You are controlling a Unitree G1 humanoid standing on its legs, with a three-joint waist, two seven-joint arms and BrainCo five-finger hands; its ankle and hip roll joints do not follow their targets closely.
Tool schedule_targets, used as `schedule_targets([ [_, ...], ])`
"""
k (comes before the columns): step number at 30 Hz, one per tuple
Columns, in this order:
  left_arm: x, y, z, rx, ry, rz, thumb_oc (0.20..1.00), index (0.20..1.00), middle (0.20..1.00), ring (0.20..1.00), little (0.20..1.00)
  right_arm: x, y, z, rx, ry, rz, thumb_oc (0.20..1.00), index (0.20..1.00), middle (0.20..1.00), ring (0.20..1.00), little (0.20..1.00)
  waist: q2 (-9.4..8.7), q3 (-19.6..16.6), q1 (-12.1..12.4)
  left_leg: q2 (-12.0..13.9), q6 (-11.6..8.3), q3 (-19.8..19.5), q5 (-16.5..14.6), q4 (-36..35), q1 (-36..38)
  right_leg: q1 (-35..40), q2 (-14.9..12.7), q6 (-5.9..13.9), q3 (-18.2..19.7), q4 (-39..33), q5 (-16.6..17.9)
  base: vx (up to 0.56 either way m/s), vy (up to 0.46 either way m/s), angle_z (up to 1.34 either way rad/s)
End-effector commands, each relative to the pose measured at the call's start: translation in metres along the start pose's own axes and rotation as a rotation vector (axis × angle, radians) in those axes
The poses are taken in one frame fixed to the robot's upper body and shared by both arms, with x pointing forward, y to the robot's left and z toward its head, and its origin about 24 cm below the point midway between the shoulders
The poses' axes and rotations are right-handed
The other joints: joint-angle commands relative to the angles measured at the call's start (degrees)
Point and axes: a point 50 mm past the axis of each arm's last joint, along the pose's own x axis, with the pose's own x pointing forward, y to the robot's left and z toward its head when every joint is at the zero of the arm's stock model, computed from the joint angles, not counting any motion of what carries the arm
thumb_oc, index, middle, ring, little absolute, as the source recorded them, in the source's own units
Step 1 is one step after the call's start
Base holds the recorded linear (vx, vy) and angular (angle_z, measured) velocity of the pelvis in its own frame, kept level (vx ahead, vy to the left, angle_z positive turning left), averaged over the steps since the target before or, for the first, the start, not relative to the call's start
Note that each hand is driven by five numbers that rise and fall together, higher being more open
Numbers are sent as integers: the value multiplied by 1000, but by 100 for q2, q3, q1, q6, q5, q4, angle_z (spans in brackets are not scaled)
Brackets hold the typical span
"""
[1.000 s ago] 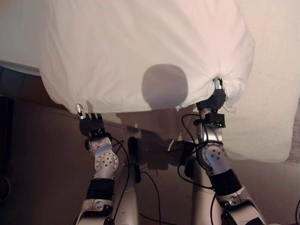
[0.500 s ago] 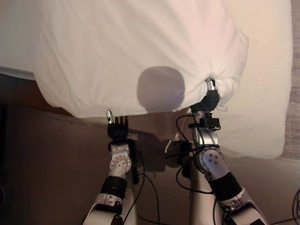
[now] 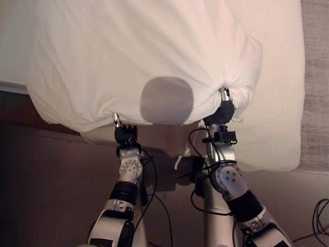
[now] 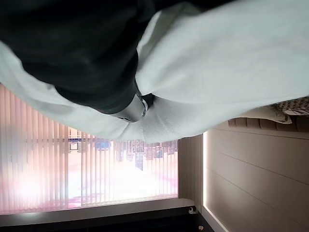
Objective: Make the bed
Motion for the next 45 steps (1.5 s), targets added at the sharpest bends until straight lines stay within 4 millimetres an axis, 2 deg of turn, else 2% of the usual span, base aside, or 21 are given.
schedule_targets([
  [1,6,-22,10,-32,-49,-139,1000,1000,1000,1000,1000,1,38,4,64,-53,253,200,200,200,200,200,12,-330,-130,-111,295,185,-168,-13,-133,67,309,261,364,-454,549,0,0,0],
  [12,-6,-32,22,6,-20,-366,1000,1000,1000,1000,1000,2,42,15,45,-110,287,200,200,200,200,200,43,-351,-28,-152,308,150,-148,-42,-197,23,337,252,379,-466,545,0,0,0],
  [17,-13,-38,22,34,29,-488,1000,1000,1000,1000,1000,3,46,18,36,-128,311,200,200,200,200,200,63,-326,10,-177,330,124,-150,-34,-195,18,353,246,397,-444,549,0,0,0],
  [25,-27,-37,22,37,90,-610,1000,1000,1000,1000,1000,2,50,21,28,-143,340,200,200,200,200,200,107,-297,70,-222,333,91,-83,-139,-162,52,378,234,399,-511,561,0,-4,0],
  [30,-31,-35,21,33,106,-637,1000,1000,1000,1000,1000,1,49,21,32,-147,335,200,200,200,200,200,127,-308,87,-220,330,83,-78,-150,-149,61,380,233,390,-508,565,0,0,0],
  [36,-32,-42,20,36,111,-684,1000,1000,1000,1000,1000,1,48,21,35,-152,330,200,200,200,200,200,155,-306,88,-229,324,75,-61,-180,-129,72,397,235,415,-534,582,13,-1,0],
  [37,-31,-44,21,45,98,-668,1000,1000,1000,1000,1000,0,48,19,36,-146,326,200,200,200,200,200,163,-324,83,-220,292,42,-196,-151,-69,123,409,284,443,-484,467,77,-7,-1],
  [38,-28,-45,21,57,86,-646,1000,1000,1000,1000,1000,1,48,19,35,-144,323,200,200,200,200,200,166,-329,72,-214,292,46,-200,-131,-75,123,407,283,443,-487,465,78,-11,-1],
  [40,-26,-48,21,65,78,-626,1000,1000,1000,1000,1000,1,49,18,38,-142,322,200,200,200,200,200,165,-307,55,-207,332,77,-83,-113,-157,62,390,229,416,-515,578,-73,-1,-2],
  [45,-13,-51,20,112,60,-553,1000,1000,1000,1000,1000,1,43,11,57,-120,279,200,200,200,200,200,174,-347,-19,-170,321,120,-94,-105,-131,68,396,224,441,-512,581,-15,1,-1],
])
